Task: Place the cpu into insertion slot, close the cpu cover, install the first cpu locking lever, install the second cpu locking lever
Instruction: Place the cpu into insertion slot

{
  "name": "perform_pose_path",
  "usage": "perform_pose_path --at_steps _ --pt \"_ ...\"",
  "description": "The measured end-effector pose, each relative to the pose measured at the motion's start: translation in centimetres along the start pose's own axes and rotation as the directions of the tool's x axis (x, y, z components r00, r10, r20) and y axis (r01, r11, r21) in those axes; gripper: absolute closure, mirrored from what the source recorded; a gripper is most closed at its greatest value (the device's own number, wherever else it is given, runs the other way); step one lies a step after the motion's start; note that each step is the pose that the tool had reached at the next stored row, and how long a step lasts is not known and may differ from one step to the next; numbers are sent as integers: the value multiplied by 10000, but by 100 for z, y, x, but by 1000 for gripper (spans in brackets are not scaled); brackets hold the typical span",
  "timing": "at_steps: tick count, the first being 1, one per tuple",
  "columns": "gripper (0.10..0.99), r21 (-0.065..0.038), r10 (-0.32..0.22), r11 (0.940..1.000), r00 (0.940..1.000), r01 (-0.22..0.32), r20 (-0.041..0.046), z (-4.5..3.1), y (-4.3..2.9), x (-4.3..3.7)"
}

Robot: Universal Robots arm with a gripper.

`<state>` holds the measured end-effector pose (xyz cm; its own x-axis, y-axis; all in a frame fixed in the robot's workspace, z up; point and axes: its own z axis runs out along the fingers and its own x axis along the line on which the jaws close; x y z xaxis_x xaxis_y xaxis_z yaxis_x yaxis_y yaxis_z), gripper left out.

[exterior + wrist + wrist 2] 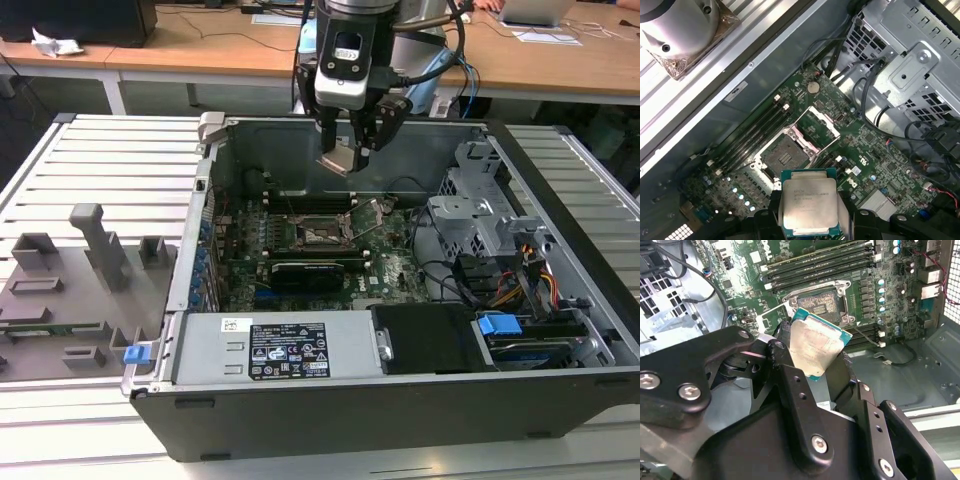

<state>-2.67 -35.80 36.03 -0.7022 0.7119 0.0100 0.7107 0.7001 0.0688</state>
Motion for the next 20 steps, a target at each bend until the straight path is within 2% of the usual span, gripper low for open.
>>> perform_pose_path --at_steps 20 --pt "561 -10 825 9966 9966 -825 57 12 -1 0"
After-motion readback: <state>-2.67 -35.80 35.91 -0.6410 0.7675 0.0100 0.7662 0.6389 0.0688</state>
